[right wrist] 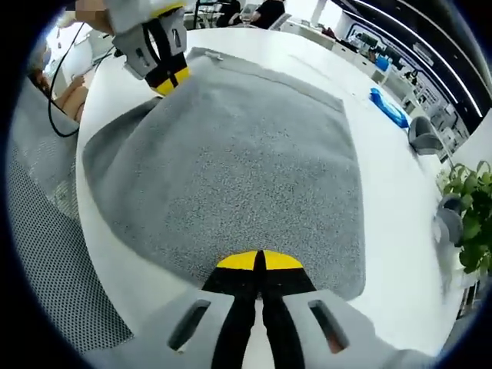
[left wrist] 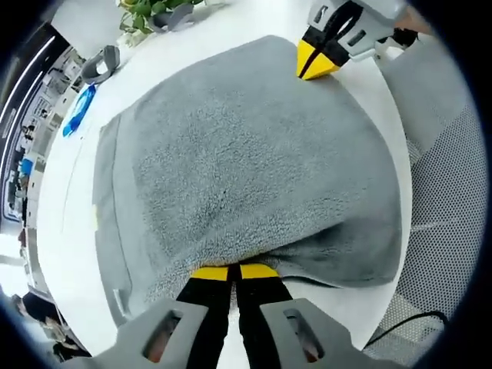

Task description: Fold the towel on the table until its edges align and the towel forms a compact rectangular stack.

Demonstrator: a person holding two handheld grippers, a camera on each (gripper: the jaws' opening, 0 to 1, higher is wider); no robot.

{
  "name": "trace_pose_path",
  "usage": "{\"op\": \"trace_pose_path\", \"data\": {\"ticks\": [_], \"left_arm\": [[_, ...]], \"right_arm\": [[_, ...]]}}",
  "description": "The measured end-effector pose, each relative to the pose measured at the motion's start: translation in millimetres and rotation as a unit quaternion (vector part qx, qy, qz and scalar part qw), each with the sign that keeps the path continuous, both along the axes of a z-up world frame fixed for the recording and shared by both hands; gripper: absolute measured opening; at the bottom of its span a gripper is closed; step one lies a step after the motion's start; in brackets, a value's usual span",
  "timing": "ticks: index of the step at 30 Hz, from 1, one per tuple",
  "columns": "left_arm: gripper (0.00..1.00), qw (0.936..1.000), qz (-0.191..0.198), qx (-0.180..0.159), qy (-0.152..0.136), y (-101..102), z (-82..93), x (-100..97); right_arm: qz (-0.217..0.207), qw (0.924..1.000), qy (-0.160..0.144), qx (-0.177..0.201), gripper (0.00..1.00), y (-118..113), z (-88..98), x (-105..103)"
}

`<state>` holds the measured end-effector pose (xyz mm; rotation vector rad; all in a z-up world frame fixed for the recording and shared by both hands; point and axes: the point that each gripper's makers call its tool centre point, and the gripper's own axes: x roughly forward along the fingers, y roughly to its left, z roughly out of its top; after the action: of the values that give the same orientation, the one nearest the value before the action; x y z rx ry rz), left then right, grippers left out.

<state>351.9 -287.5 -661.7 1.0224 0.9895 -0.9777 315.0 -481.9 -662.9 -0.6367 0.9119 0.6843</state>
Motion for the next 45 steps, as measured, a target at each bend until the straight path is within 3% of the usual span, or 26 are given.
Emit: {"op": "trace_pose_path", "data": {"ticks": [10,19,33,39,45], "left_arm": [[0.02,0.9996,-0.011,0.026,0.0,9.7,-0.3,7.7],[0.02,0.9981,-0.031,0.054,0.005,12.3,-0.8,12.0],[0.02,0.9986,-0.029,0.044,0.004,18.5,-1.0,22.2],[0.02,0.9974,-0.05,0.052,0.001,20.6,-1.5,26.1],[0.02,0.9971,-0.047,0.06,-0.004,22.4,-1.3,28.8]], "right_arm": [[-0.007,0.9992,0.033,0.02,0.0,2.2,0.3,-16.7],[0.002,0.9991,0.043,0.002,0.0,7.6,0.0,-28.3],[-0.011,0.9979,0.063,0.011,0.0,18.2,-0.8,-48.6],[0.0,0.9985,0.054,-0.009,0.0,22.3,-1.3,-52.2],[-0.013,0.9979,0.063,0.003,0.0,26.2,-1.3,-56.1]]}}
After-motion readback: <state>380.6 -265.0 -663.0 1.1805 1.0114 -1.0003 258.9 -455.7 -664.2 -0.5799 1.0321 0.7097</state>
